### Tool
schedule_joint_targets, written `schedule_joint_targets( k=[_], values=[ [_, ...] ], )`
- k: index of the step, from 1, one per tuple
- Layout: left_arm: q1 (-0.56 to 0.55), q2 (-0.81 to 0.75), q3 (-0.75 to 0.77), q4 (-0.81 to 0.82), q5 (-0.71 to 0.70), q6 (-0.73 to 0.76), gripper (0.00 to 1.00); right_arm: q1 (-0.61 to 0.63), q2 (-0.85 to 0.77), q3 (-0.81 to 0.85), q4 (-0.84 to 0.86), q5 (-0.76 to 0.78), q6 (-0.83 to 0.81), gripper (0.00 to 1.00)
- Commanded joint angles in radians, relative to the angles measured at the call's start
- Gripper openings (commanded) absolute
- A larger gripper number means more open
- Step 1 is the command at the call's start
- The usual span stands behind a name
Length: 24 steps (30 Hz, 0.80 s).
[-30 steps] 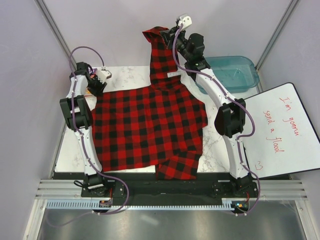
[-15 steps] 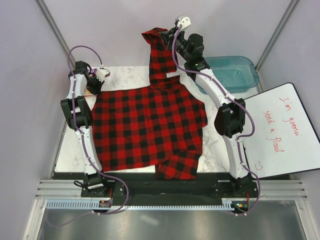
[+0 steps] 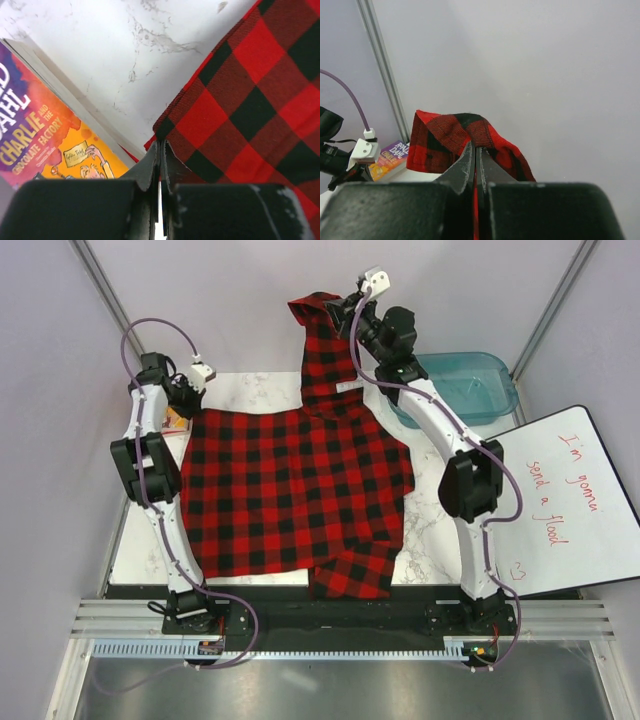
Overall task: Fold and stack the long sleeve shirts
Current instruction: Fold the shirt
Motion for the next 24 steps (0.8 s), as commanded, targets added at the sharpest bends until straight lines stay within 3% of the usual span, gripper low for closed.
schedule_joint_targets(
  k=[1, 8, 15, 24],
  values=[
    [0.019, -0.175, -0.125, 0.047, 0.123, 0.076, 0.02, 0.003, -0.205, -0.137, 0.059, -0.023, 0.014, 0.00],
    [0.039, -0.370, -0.396, 0.133, 0.197, 0.223, 0.02, 0.014, -0.439, -0.352, -0.004, -0.031, 0.028, 0.00],
    [0.076, -0.541, -0.630, 0.153, 0.257, 0.352, 0.02, 0.085, -0.687, -0.590, -0.172, -0.006, -0.004, 0.00],
    [0.142, -0.749, -0.953, 0.152, 0.254, 0.637, 0.02, 0.165, -0.944, -0.831, -0.380, 0.089, -0.050, 0.00]
  ],
)
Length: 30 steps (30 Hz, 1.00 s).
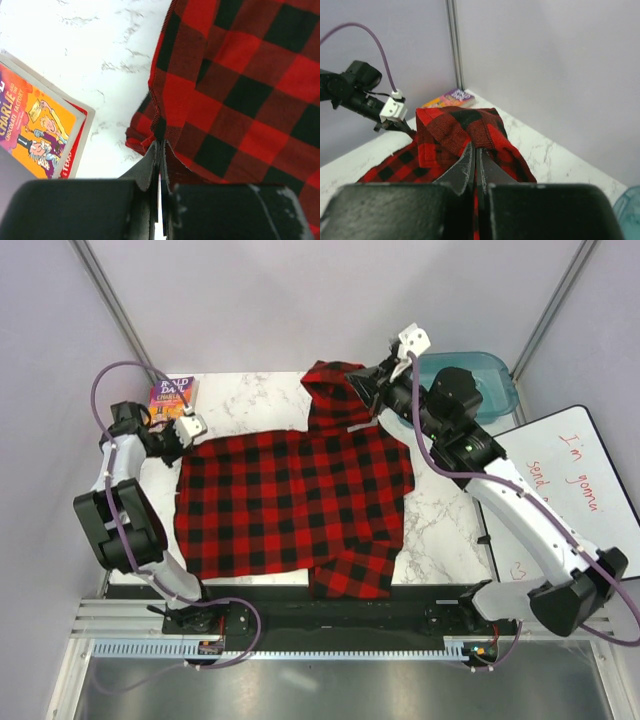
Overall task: Fold and stack the long sleeve shirts
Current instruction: Fold the shirt
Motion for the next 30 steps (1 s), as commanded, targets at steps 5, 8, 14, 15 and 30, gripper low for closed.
schedule_joint_targets(
  k=[5, 8, 14, 15, 30],
  values=[
    [0.023, -0.111, -0.238, 0.010, -0.004, 0.319, 0.13, 0.036, -0.144, -0.165, -0.175, 0.058, -0.023, 0.00],
    [0.027, -0.124, -0.260, -0.012, -0.007, 0.321, 0.29, 0.040, -0.157, -0.202, -0.210, 0.026, -0.024, 0.00],
    [0.032, -0.184, -0.226, -0.069, 0.063, 0.234, 0.51, 0.047, -0.128, -0.254, -0.210, -0.072, -0.009, 0.00],
    [0.034, -0.193, -0.223, -0.072, 0.073, 0.191, 0.52, 0.048, -0.105, -0.257, -0.206, -0.085, -0.008, 0.00],
    [0.012, -0.548, -0.363, -0.097, 0.337, -0.303, 0.99, 0.057, 0.387, -0.049, -0.101, -0.362, -0.035, 0.00]
  ],
)
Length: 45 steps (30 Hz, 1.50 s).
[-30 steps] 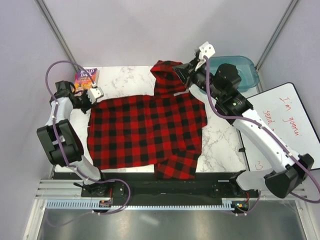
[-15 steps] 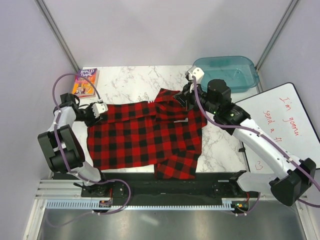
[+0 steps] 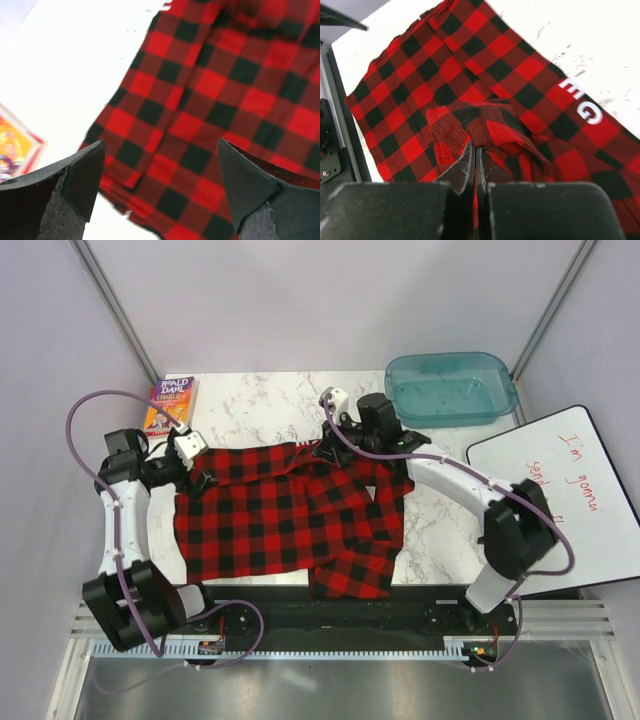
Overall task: Fold and stack the long sleeve shirts
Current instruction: Fold the shirt
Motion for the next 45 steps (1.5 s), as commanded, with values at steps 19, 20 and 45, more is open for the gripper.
schedule_joint_targets(
  k=[19, 20, 45],
  values=[
    [-0.624, -0.347, -0.501, 0.860, -0.617, -0.777, 0.99, 0.061, 0.308, 0.305, 0.138, -0.232, 0.146, 0.00],
    [-0.628, -0.333, -0.498, 0.875, -0.622, -0.766, 0.99, 0.061, 0.298, 0.299, 0.137, -0.234, 0.146, 0.00],
    [-0.754, -0.400, -0.491, 0.982, -0.708, -0.556, 0.99, 0.037, 0.274, 0.274, 0.114, -0.199, 0.171, 0.00]
  ],
)
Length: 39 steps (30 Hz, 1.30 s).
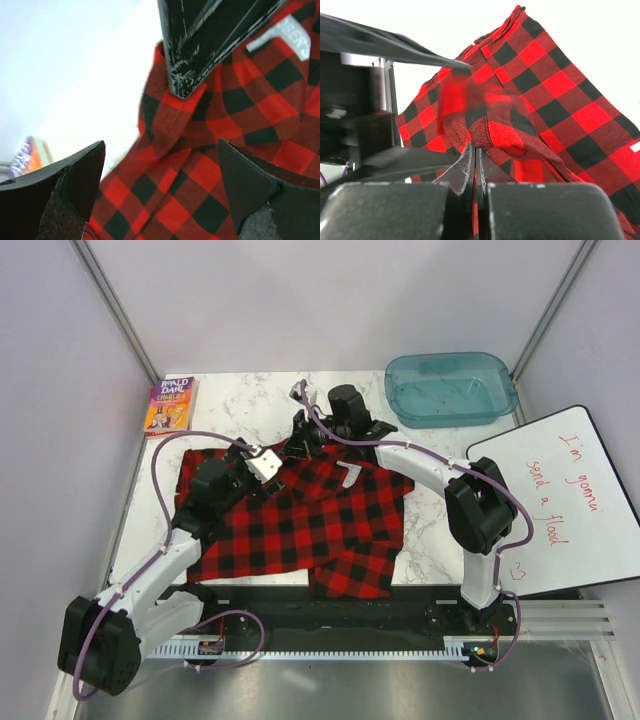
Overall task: Fold and stack the long sleeve shirts
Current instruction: Fold the shirt
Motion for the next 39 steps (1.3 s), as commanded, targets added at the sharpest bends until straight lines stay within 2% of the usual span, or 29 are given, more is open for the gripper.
schedule_joint_targets(
  k=[1, 3, 6, 12, 17, 18, 19, 22, 24, 29, 30, 33, 34, 35, 37, 38, 39],
  values=[
    [-0.001, -0.168, -0.008, -0.016, 0.094, 0.090, 0.99, -0.021, -0.026, 0.013, 0.016, 0.014, 0.035, 0.00],
    [0.002, -0.251, -0.018, -0.059, 0.178, 0.121, 0.99, -0.030, -0.023, 0.027, 0.016, 0.019, 0.041, 0.00],
    [0.002, -0.288, -0.018, -0.166, 0.278, 0.191, 0.99, -0.035, -0.021, 0.034, 0.019, 0.014, 0.046, 0.00],
    [0.002, -0.113, 0.054, -0.154, 0.248, 0.251, 0.99, -0.033, -0.026, 0.033, 0.025, -0.001, 0.058, 0.00],
    [0.000, 0.016, 0.079, -0.033, 0.225, 0.290, 0.99, -0.033, -0.042, 0.019, 0.029, -0.019, 0.059, 0.00],
    [0.000, 0.037, 0.084, -0.018, 0.193, 0.291, 0.96, -0.032, -0.049, 0.016, 0.029, -0.020, 0.059, 0.00],
    [0.000, 0.055, 0.088, -0.002, 0.176, 0.291, 0.88, -0.032, -0.053, 0.011, 0.029, -0.020, 0.061, 0.00],
    [0.002, 0.106, 0.107, 0.056, 0.124, 0.284, 0.76, -0.032, -0.073, -0.013, 0.029, -0.027, 0.066, 0.00],
    [0.002, 0.126, 0.111, 0.085, 0.123, 0.281, 0.73, -0.028, -0.088, -0.024, 0.030, -0.041, 0.063, 0.00],
    [0.002, 0.168, 0.133, 0.107, 0.104, 0.259, 0.57, -0.030, -0.121, -0.068, 0.029, -0.055, 0.056, 0.00],
    [0.002, 0.171, 0.133, 0.101, 0.110, 0.264, 0.52, -0.028, -0.128, -0.073, 0.028, -0.061, 0.058, 0.00],
    [0.002, 0.169, 0.136, 0.082, 0.130, 0.271, 0.25, -0.028, -0.133, -0.073, 0.029, -0.066, 0.063, 0.00],
    [0.002, 0.166, 0.143, 0.052, 0.133, 0.270, 0.07, -0.027, -0.136, -0.065, 0.029, -0.072, 0.067, 0.01],
    [0.002, 0.162, 0.149, 0.036, 0.137, 0.264, 0.02, -0.028, -0.138, -0.058, 0.028, -0.073, 0.070, 0.15],
    [0.002, 0.136, 0.172, -0.025, 0.171, 0.262, 0.02, -0.038, -0.151, -0.036, 0.008, -0.073, 0.063, 0.31],
    [0.002, 0.122, 0.182, -0.100, 0.188, 0.258, 0.02, -0.065, -0.161, -0.029, -0.025, -0.075, 0.049, 0.44],
    [0.002, 0.109, 0.191, -0.141, 0.230, 0.258, 0.02, -0.085, -0.180, -0.019, -0.076, -0.082, 0.034, 0.51]
  ],
)
